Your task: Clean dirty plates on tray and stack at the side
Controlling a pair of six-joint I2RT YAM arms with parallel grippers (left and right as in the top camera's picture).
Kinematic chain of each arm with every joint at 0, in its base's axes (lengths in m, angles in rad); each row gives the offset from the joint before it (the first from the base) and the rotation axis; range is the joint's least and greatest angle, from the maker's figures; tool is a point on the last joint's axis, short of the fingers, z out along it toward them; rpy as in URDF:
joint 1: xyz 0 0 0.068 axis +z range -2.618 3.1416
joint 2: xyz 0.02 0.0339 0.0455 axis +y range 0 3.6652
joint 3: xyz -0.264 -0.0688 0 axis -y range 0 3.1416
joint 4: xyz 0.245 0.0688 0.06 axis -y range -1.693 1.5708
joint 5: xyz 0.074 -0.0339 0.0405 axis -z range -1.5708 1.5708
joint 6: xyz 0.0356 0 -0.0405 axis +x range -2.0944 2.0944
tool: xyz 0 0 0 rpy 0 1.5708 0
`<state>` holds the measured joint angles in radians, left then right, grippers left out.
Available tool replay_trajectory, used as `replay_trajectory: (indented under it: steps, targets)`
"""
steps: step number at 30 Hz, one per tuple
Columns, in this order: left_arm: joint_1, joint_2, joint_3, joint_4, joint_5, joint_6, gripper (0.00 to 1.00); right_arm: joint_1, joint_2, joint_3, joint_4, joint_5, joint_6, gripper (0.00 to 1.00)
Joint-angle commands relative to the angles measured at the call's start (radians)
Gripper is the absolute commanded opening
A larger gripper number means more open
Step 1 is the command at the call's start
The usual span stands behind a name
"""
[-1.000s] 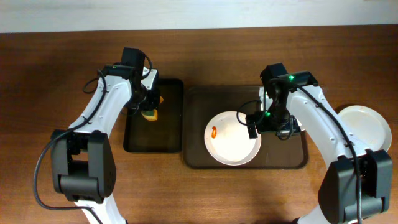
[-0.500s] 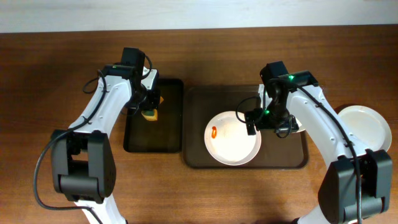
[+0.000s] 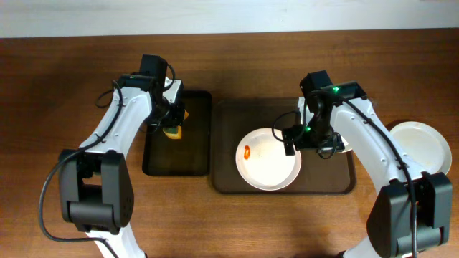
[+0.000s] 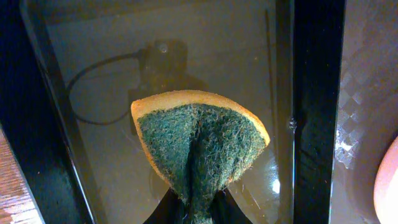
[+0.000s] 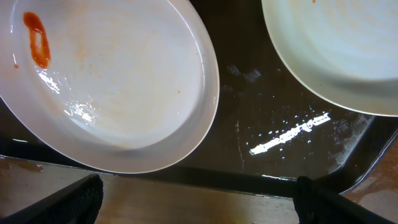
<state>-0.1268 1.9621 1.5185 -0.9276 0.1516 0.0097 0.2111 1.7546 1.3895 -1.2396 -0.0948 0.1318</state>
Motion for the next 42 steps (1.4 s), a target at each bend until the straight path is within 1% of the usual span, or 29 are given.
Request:
replay_trajectory:
  steps: [1, 42]
  targets:
    - [0.003, -0.013, 0.02, 0.002, -0.003, -0.006, 0.06, -0.003, 0.002, 0.0, 0.003, -0.005, 0.007, 0.98]
    - [0.002, -0.013, 0.02, -0.002, -0.003, -0.006, 0.09, -0.003, 0.002, 0.0, 0.003, -0.005, 0.007, 0.98]
